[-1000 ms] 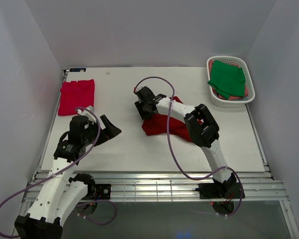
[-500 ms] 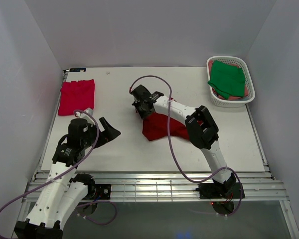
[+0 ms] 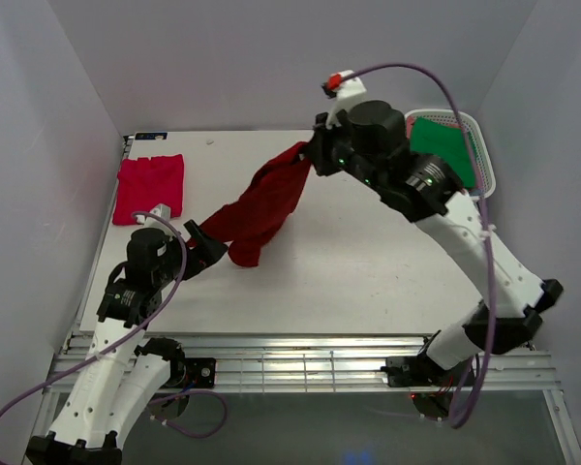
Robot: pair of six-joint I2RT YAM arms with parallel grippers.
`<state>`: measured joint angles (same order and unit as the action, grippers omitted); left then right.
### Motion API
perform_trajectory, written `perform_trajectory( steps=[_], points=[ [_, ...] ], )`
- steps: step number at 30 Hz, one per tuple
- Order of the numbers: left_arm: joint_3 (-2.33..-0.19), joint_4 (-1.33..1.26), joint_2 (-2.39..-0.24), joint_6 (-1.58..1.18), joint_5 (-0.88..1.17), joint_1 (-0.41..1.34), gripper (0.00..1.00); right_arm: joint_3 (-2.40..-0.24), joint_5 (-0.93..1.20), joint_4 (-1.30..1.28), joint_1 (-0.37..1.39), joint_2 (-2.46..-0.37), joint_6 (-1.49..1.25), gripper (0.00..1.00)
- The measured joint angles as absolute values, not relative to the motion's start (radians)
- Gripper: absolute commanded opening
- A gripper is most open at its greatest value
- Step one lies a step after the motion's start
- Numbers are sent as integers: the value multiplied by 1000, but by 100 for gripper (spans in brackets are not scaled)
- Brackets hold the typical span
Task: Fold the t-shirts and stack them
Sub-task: Flatten the tshirt out
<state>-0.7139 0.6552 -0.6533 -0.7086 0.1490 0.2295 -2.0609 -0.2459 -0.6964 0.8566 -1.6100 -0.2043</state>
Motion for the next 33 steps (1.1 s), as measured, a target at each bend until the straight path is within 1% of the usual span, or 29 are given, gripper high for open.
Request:
perform_trajectory(
  steps=[4, 6, 7, 9, 10, 11, 13, 15, 20, 22, 26, 28, 33],
  points=[
    [-714, 645, -641, -719, 142, 229, 98, -1769, -356, -691, 813, -1363, -252, 8],
    [-714, 643, -645, -719, 141, 229, 98, -1621, -398, -718, 778, -1302, -287, 8],
    [-714, 643, -647, -719, 142, 229, 98, -1547, -421, -730, 756, -1282, -313, 13],
    [-714, 643, -653, -720, 142, 229, 98, -1394, -459, -760, 723, -1279, -365, 31],
    [-714, 643, -656, -722, 144, 229, 98, -1328, -476, -780, 710, -1283, -385, 48],
    [-714, 643, -658, -722, 147, 229, 98, -1265, -491, -807, 699, -1287, -410, 52],
    [-714, 643, -661, -723, 155, 229, 98, -1187, -508, -867, 685, -1293, -432, 54],
    [-714, 642, -664, -722, 163, 229, 98, -1168, -504, -887, 683, -1290, -443, 55],
    [-717, 642, -688, -714, 172, 229, 98, -1169, -377, -777, 694, -1258, -427, 54],
    [-723, 643, -724, -710, 172, 229, 95, -1169, -310, -725, 716, -1265, -417, 54],
    [-754, 674, -840, -706, 146, 229, 94, -1164, -156, -614, 801, -1343, -416, 54],
    [-760, 705, -892, -707, 113, 229, 94, -1154, -116, -571, 855, -1393, -426, 55],
    [-764, 790, -908, -709, 10, 229, 95, -1100, -34, -488, 1018, -1532, -475, 56]
  ],
)
